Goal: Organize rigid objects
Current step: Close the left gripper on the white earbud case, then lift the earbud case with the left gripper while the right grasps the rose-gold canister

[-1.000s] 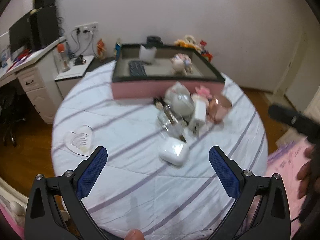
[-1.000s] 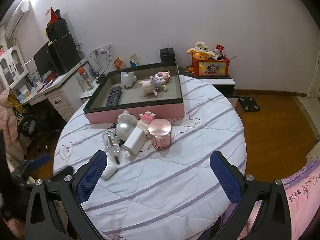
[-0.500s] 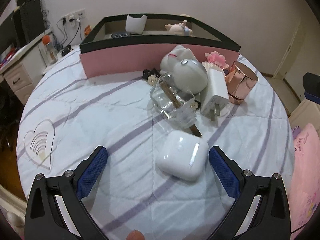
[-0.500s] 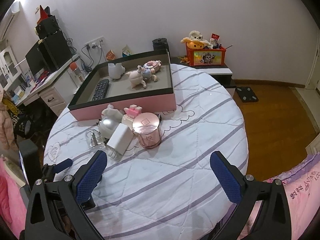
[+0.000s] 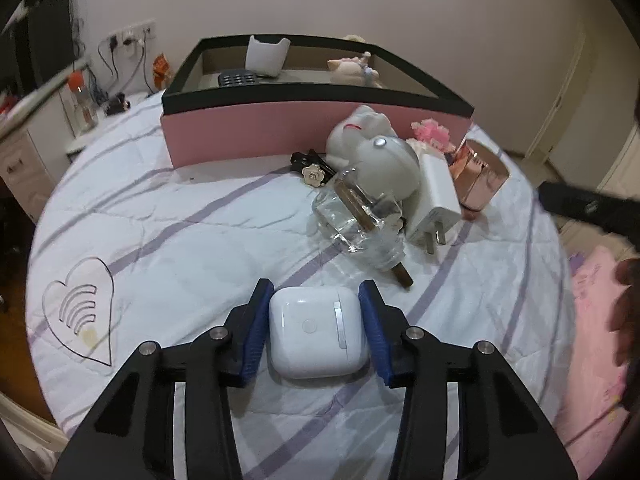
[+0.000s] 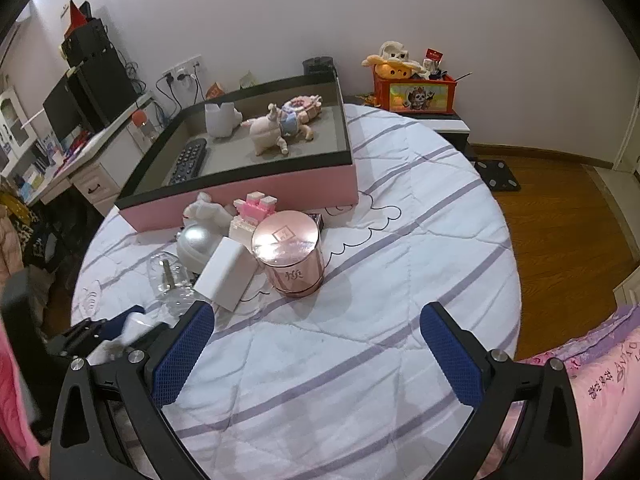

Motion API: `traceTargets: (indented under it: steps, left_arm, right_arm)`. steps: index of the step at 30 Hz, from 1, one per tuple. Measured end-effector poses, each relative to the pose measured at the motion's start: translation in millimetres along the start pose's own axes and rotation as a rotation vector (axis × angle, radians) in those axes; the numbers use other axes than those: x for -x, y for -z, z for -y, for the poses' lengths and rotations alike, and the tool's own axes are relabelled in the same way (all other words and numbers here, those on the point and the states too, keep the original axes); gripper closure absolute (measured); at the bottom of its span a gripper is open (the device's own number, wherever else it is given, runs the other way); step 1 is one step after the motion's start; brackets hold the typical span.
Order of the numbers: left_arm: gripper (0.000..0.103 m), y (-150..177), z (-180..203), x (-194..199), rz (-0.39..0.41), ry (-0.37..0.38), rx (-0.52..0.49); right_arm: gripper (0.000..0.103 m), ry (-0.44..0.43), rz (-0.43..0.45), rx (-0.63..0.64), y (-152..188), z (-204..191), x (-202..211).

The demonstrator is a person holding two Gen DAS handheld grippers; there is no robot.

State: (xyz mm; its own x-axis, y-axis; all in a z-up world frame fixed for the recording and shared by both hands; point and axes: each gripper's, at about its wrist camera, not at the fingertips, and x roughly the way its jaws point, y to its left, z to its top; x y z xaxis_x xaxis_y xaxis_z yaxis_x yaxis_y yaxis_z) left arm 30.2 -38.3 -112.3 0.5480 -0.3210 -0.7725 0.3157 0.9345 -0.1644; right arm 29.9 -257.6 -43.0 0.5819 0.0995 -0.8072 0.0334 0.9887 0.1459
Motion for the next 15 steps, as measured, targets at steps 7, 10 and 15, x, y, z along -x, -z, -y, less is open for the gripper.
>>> traceTargets:
  steps: [7,10,15]
  left_arm:
    - [0.058,4.5,2.1,3.4,0.007,-0.024,-0.012]
    - [0.053,6.4,3.1,4.6,0.007,-0.039,-0.024]
    - [0.050,11.0,6.8,4.4,0.020,-0.058,-0.042]
  right_arm:
    - [0.000,0.010,-0.018,0.015,-2.8,-2.3,-16.4]
    - [0.000,0.013,-0.023,0.015,-2.5,-1.8,-18.5]
    - [0.000,0.028,-0.020,0.018,-5.3,-0.1,-26.5]
